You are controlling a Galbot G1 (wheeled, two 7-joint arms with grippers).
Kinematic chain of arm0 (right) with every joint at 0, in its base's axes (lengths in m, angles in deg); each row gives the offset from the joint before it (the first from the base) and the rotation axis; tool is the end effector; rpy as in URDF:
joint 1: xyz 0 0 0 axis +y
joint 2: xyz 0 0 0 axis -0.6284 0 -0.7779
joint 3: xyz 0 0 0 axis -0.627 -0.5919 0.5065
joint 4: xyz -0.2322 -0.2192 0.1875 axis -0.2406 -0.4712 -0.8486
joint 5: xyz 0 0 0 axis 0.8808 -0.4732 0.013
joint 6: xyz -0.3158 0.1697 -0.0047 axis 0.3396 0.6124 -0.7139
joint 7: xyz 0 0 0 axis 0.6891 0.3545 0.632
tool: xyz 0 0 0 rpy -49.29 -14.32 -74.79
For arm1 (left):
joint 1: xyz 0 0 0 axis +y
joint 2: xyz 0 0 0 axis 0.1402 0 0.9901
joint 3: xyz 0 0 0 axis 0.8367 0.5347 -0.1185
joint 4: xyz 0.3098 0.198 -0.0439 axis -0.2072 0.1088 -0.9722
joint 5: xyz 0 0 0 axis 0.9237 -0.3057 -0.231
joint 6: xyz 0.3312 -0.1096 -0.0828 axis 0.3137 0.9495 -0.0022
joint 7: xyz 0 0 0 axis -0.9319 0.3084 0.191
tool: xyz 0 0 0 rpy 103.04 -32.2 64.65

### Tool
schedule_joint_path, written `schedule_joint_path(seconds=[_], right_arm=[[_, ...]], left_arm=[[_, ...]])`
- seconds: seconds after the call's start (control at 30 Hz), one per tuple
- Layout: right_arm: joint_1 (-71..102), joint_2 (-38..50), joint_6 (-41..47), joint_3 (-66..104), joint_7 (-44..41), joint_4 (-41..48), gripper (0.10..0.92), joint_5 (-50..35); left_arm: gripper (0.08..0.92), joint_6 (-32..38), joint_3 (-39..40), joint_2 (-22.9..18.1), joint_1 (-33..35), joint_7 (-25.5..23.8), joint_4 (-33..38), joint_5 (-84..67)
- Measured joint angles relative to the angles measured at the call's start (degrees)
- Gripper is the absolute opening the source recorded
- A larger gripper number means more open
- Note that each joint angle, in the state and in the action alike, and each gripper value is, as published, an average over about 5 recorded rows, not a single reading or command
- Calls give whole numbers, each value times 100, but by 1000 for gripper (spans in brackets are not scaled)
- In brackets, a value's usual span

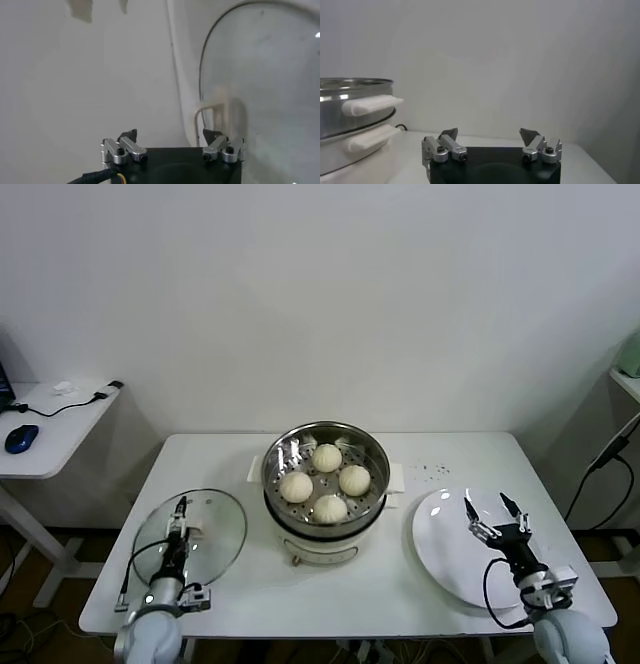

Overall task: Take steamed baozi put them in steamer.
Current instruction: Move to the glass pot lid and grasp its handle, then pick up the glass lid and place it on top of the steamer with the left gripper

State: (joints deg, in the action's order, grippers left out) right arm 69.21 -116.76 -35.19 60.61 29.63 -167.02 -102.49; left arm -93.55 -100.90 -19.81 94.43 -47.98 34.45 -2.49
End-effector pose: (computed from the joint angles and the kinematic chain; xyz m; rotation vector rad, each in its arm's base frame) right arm 0.2453 -0.1964 -0.3945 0.2028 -3.0527 0.0410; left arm 0.2641 0.1085 -0.4558 0.0164 -1.9003 -2.2475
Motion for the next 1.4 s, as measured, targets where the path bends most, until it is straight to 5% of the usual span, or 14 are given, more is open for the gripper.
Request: schedule_joint_path(seconds=[0.13,0.83,1.1,1.4], right_arm=[[16,-49,-20,14,-34,37,823,73],[50,-207,-121,120,-119,144,823,363],[16,-183,-141,156,-129,186,823,382],[-95,-101,-148,109,-129,280,823,400]], left_arm=[[771,27,4,36,-113,-27,-76,-93],[165,326,-55,152,-269,-67,-194,-572],[142,120,-116,347,17,-118,323,-851],[142,-857,-35,757,732,-322,1674,-1024]])
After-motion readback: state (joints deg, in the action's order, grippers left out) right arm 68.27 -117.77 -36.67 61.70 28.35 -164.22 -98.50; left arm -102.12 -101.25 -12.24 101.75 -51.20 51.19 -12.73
